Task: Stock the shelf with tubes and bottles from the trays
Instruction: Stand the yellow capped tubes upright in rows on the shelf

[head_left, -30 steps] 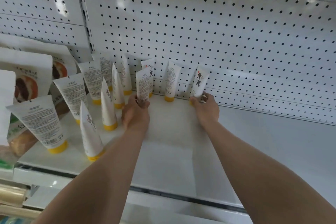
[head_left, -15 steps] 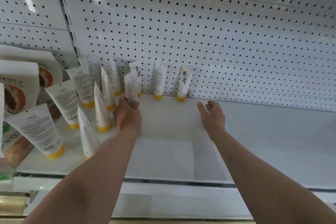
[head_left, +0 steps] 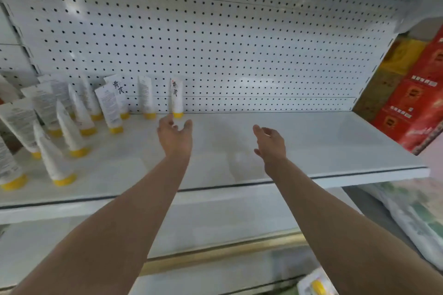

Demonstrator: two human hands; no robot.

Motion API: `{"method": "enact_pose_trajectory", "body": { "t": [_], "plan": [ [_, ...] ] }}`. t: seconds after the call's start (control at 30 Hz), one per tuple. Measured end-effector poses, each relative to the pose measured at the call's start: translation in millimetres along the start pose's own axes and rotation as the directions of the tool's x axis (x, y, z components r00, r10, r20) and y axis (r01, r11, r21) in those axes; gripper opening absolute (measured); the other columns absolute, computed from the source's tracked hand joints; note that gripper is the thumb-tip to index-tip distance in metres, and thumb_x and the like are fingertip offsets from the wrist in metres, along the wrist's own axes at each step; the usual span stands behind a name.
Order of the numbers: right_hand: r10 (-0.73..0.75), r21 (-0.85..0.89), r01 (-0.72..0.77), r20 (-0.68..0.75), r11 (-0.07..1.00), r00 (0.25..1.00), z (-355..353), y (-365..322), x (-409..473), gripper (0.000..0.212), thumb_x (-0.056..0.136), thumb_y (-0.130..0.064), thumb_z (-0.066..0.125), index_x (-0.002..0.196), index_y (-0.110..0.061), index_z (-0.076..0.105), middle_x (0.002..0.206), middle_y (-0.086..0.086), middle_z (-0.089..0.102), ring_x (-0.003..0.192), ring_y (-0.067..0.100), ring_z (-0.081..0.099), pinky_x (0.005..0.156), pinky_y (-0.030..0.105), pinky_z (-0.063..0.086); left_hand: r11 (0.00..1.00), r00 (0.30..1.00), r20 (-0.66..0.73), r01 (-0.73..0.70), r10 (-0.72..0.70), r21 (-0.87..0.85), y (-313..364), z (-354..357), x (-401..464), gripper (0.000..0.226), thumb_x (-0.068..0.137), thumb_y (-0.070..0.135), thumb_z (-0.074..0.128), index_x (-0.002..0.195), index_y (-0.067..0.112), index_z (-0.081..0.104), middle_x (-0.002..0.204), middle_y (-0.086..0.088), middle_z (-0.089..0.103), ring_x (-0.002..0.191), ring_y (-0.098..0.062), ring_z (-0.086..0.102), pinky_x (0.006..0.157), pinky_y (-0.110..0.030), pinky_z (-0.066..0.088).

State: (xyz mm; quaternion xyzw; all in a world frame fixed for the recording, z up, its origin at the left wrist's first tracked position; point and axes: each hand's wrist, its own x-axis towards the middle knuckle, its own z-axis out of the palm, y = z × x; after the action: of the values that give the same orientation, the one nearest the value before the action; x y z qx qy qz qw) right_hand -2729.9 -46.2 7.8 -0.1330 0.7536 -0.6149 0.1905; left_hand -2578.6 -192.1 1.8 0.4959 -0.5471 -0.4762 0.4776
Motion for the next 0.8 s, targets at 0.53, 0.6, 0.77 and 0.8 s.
{"method": "enact_pose_trajectory", "body": {
  "t": [0.53,0.6,0.77,0.8],
  "plan": [
    [0.263,0.048,-0.259,-0.181,0.965,0.948,-345.4,117.9,-61.2,0.049,0.093,-0.044,0.064,0.131,-0.014,0.06,0.126,0.006,0.06,0.12,0.029,0.055,0.107,0.047,0.045,0.775,0.461,0.764,0.627,-0.451,0.08,-33.7,196.2,-350.2,0.028,0.086,0.02,0.075,0.11,0.01,0.066,0.104,-0.01,0.062,0.1,-0.021,0.062,0.088,-0.038,0.058],
    [0.328,0.076,-0.319,-0.226,0.945,0.917,-364.1,144.0,-65.6,0.05,0.09,-0.048,0.066,0.125,-0.013,0.061,0.126,0.008,0.062,0.116,0.029,0.058,0.104,0.046,0.048,0.781,0.442,0.754,0.607,-0.486,0.147,-56.1,206.7,-369.2,0.023,0.085,0.023,0.076,0.103,0.013,0.066,0.107,-0.01,0.062,0.102,-0.02,0.063,0.091,-0.04,0.057],
    [0.498,0.158,-0.472,-0.284,0.867,0.82,-393.1,211.9,-77.5,0.053,0.09,-0.045,0.068,0.131,-0.014,0.058,0.128,0.009,0.06,0.119,0.03,0.055,0.106,0.045,0.045,0.762,0.373,0.714,0.547,-0.592,0.346,-119.0,226.6,-406.3,0.017,0.085,0.026,0.076,0.084,0.014,0.064,0.087,-0.009,0.058,0.082,-0.021,0.058,0.08,-0.038,0.058],
    [0.535,0.171,-0.507,-0.288,0.845,0.794,-396.3,225.4,-79.0,0.052,0.09,-0.046,0.067,0.13,-0.015,0.058,0.128,0.007,0.058,0.12,0.031,0.054,0.107,0.047,0.044,0.739,0.348,0.701,0.556,-0.622,0.38,-131.5,228.9,-412.9,0.017,0.086,0.027,0.075,0.089,0.014,0.064,0.088,-0.008,0.058,0.083,-0.019,0.058,0.074,-0.034,0.056]
  ]
}}
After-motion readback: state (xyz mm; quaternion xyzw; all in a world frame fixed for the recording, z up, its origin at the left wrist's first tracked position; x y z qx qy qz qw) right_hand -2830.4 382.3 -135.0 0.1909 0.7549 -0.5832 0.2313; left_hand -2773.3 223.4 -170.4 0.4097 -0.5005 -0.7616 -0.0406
